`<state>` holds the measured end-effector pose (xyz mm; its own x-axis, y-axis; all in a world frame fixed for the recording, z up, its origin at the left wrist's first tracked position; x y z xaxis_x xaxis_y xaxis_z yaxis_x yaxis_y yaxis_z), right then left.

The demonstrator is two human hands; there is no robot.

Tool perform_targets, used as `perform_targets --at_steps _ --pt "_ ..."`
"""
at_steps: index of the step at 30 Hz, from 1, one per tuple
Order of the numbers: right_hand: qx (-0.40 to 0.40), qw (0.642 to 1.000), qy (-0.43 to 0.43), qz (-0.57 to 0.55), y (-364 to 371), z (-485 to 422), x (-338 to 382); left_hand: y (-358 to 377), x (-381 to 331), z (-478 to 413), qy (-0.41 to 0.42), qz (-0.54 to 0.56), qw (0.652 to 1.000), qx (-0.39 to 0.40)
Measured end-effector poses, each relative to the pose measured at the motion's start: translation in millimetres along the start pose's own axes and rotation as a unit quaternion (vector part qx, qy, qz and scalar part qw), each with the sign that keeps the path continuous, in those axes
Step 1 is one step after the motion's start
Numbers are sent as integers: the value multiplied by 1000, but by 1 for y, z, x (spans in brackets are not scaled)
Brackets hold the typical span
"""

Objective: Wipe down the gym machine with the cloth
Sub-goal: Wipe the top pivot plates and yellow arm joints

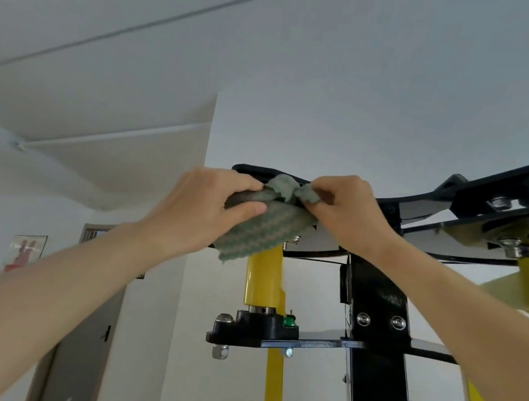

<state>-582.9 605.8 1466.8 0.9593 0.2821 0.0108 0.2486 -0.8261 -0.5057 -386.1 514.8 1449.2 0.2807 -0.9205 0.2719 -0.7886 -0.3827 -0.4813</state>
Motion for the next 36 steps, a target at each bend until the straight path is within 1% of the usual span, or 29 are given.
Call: perform_targets --at_steps 2,3,5,7,9,11,13,15,17,20,22,24,26,28,31,33,36 --pt "7 999 32 26 -12 3 -20 5 -11 -12 20 -8 999 34" --pt "16 998 51 44 -17 5 -31 9 -16 -20 26 -25 997 65" --pt "27 992 93 82 -28 10 -53 20 -25 -36 23 -89 985 147" --pt "29 986 125 110 -39 14 -70 30 -33 -51 15 -144 969 202" --pt "46 978 155 132 -45 16 -77 38 -41 -66 10 -158 960 233" --pt "86 965 176 171 -43 13 -79 45 -50 -79 5 -171 952 255" --pt "134 951 181 212 -39 8 -75 52 -55 -90 3 -186 944 273" --pt "176 943 172 226 -38 5 -70 58 -57 -97 8 -203 935 291" --pt "200 945 162 203 -43 6 -66 62 -57 -102 15 -205 929 309" --pt "228 961 146 57 -46 13 -60 65 -57 -105 25 -184 923 336" --pt "233 961 147 -20 -47 17 -58 64 -55 -105 32 -174 920 350" --pt "216 965 143 -37 -47 20 -54 60 -53 -102 40 -169 918 357" --pt "201 974 97 -42 -44 19 -45 52 -50 -97 46 -153 924 348" --pt "177 983 47 -24 -38 17 -37 43 -47 -91 49 -148 934 322" --pt "156 987 7 28 -32 11 -33 32 -44 -83 51 -164 947 272" --pt "148 987 9 67 -31 11 -35 31 -45 -80 52 -167 954 243" --pt "132 985 36 107 -35 15 -47 39 -51 -81 56 -195 953 228"
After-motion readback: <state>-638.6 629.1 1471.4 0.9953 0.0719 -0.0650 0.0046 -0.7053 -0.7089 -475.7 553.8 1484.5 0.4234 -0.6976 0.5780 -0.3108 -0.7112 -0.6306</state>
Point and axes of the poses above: each hand's wrist, its own z-axis away from the middle knuckle, its own y-axis out of the palm, x = y × z, the point moved 4 cm from there along -z, towards the middle knuckle, and after that the axes turned 14 degrees about x, right-handed, at the moved point
